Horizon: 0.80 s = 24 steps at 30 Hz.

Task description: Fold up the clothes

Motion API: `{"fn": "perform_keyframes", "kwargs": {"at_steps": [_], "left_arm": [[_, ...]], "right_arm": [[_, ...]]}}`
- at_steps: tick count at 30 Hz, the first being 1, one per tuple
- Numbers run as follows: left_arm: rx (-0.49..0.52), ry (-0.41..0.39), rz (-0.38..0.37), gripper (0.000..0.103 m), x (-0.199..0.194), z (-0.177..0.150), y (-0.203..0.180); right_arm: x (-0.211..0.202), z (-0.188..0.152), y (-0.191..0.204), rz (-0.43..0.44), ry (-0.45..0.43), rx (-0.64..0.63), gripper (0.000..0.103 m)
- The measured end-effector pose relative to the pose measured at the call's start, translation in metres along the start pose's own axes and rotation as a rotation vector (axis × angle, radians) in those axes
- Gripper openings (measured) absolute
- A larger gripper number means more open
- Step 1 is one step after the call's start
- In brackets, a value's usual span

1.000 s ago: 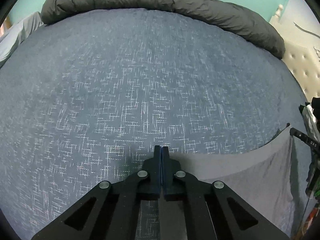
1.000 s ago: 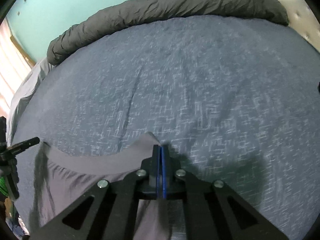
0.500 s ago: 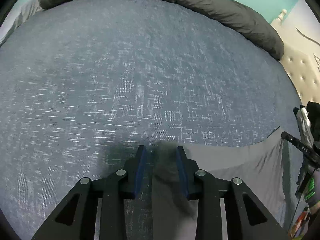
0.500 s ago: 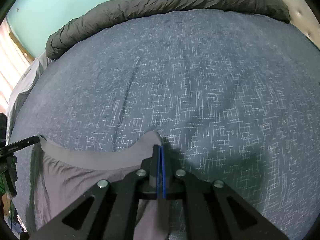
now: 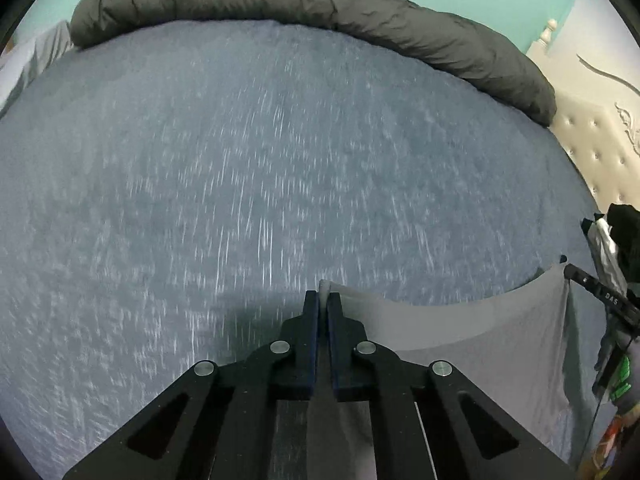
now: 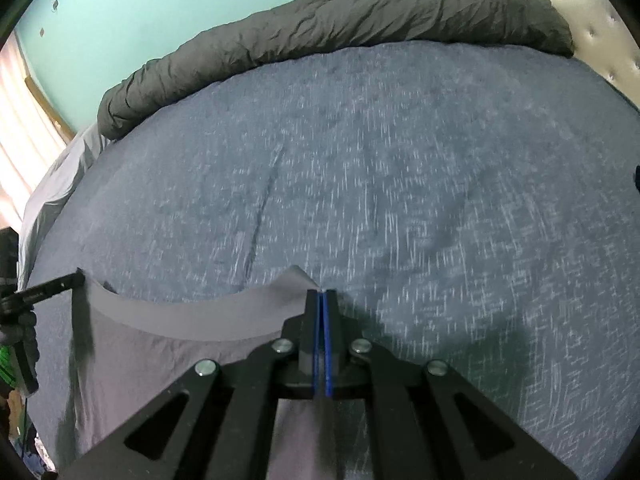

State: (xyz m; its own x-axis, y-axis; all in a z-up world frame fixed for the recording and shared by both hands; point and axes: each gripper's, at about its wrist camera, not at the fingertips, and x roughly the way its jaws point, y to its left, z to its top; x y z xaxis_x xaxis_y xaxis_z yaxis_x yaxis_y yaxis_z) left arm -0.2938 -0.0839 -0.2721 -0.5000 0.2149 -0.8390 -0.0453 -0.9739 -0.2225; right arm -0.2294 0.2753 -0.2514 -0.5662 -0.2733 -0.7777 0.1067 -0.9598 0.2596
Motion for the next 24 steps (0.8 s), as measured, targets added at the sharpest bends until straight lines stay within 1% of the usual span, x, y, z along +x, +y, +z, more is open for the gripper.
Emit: {"fn": "perform_keyframes", "kwargs": {"at_steps": [5, 11, 16, 20, 22, 23, 24], "left_arm": [[-0.007, 0.022, 0.030, 0.004, 0.018, 0.020, -0.004], [-0.013, 0.026, 0.033, 0.004, 0.039, 0.033, -0.004], [-0.018, 0.051, 0.048, 0.004, 0.066, 0.044, -0.001], [-0.084, 0.073, 0.045, 0.011, 0.078, 0.042, 0.010], [-0.101, 0.070, 0.043, 0.014, 0.072, 0.041, 0.016], [-0.104, 0.066, 0.044, 0.018, 0.066, 0.041, 0.019], [-0.107, 0.059, 0.041, 0.019, 0.059, 0.040, 0.022]], "right_arm": [[0.018, 0.019, 0.001, -0.034, -0.006, 0.008, 0.001], [0.039, 0.029, -0.003, -0.066, 0.000, 0.014, 0.001], [0.057, 0.033, -0.008, -0.083, 0.023, 0.009, 0.001], [0.070, 0.035, -0.012, -0.100, 0.043, 0.039, 0.001], [0.064, 0.035, -0.015, -0.129, 0.039, 0.059, 0.002], [0.057, 0.036, -0.019, -0.131, 0.027, 0.072, 0.004], [0.050, 0.036, -0.022, -0.133, 0.016, 0.086, 0.006]]}}
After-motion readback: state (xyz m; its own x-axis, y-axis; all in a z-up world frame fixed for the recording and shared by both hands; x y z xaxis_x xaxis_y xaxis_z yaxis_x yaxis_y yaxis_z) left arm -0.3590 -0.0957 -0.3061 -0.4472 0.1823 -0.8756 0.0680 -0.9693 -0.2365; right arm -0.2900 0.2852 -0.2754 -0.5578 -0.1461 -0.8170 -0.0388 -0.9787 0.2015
